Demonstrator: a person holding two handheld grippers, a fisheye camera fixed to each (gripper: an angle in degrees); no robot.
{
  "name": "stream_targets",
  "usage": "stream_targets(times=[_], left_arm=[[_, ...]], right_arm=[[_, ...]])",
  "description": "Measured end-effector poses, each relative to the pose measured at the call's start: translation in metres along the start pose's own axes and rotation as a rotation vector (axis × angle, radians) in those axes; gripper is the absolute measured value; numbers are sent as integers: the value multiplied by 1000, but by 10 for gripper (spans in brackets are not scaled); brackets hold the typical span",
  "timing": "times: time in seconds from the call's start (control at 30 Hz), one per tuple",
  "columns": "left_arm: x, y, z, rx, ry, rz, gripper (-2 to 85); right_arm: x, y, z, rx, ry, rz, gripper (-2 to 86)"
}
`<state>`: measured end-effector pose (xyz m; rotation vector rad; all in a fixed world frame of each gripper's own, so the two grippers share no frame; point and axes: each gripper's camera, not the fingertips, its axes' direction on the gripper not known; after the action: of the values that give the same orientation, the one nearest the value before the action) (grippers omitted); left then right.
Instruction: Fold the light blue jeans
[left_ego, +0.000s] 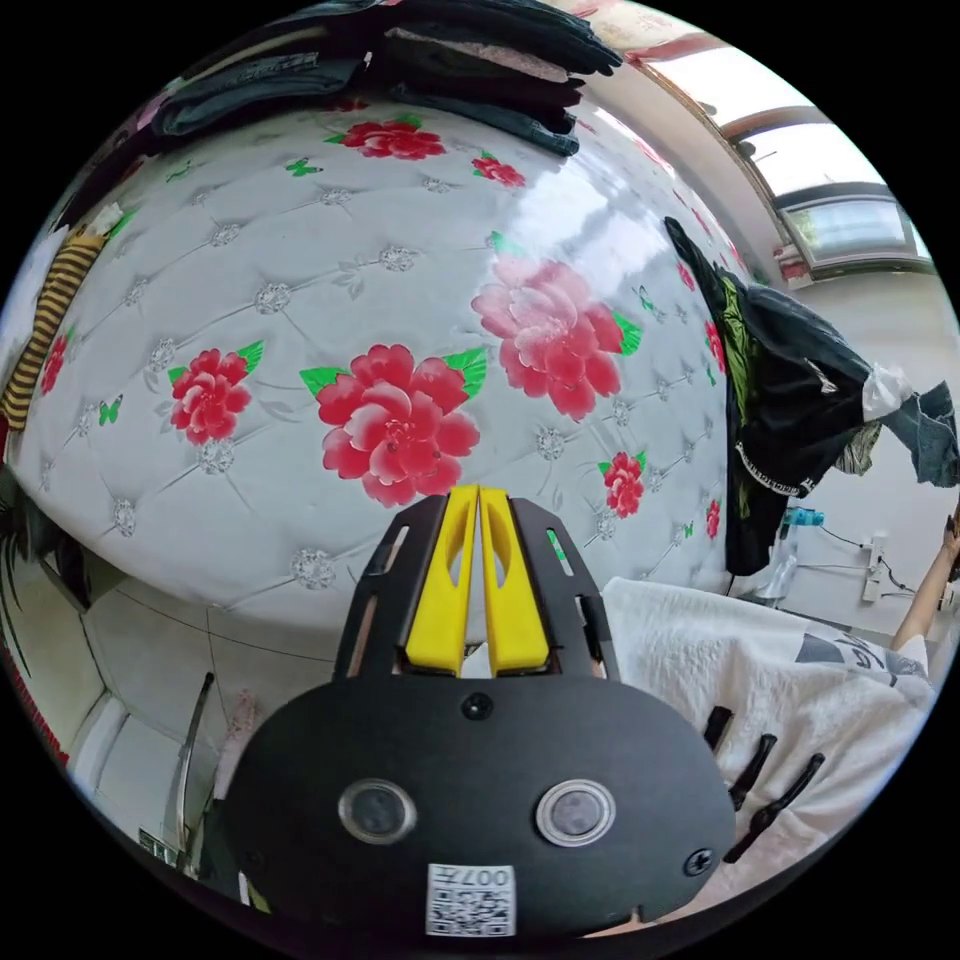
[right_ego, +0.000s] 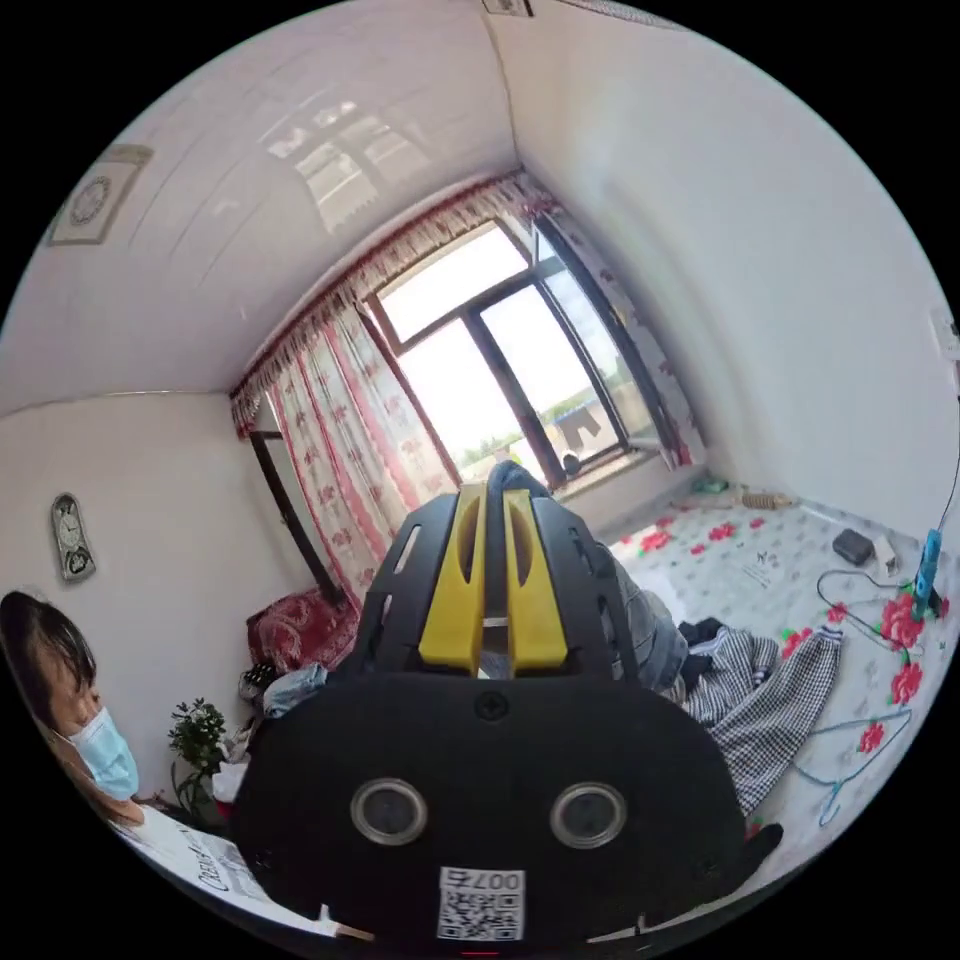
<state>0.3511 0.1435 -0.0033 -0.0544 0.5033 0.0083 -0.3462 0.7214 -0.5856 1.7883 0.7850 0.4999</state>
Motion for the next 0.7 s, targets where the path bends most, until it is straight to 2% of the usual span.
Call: stream_targets(times=[0.03,0.1,0.13,0.17,0.23,0.3,0.37,0.47,0.57,0.7], left_arm=[[0,2,-4,11,13,1,-9],[-6,14,-14,43,71,1,-9],[-8,17,-16,48,88,0,-9],[-13,23,-19,57,124,0,-9],[-20,32,-24,63,154,13,-8],[-29,43,-36,80,164,44,-6],[-36,50,-49,105,178,70,0],[-44,59,-75,153,228,125,39],[-38,68,-110,230,319,237,74],[-17,83,-171,385,376,421,105]], right_arm=[[-6,-5,-22,148,-90,9,4],[-10,-2,-42,242,-187,26,4],[-17,4,-48,227,-148,-3,4],[-22,8,-47,189,-111,-25,4],[-34,33,-29,-68,40,-62,5],[-31,67,-13,-248,75,-33,4],[-22,109,2,-406,24,23,4],[-11,179,16,-559,-130,163,3],[-53,225,20,-583,-300,90,2],[-158,279,26,-549,-669,-32,7]])
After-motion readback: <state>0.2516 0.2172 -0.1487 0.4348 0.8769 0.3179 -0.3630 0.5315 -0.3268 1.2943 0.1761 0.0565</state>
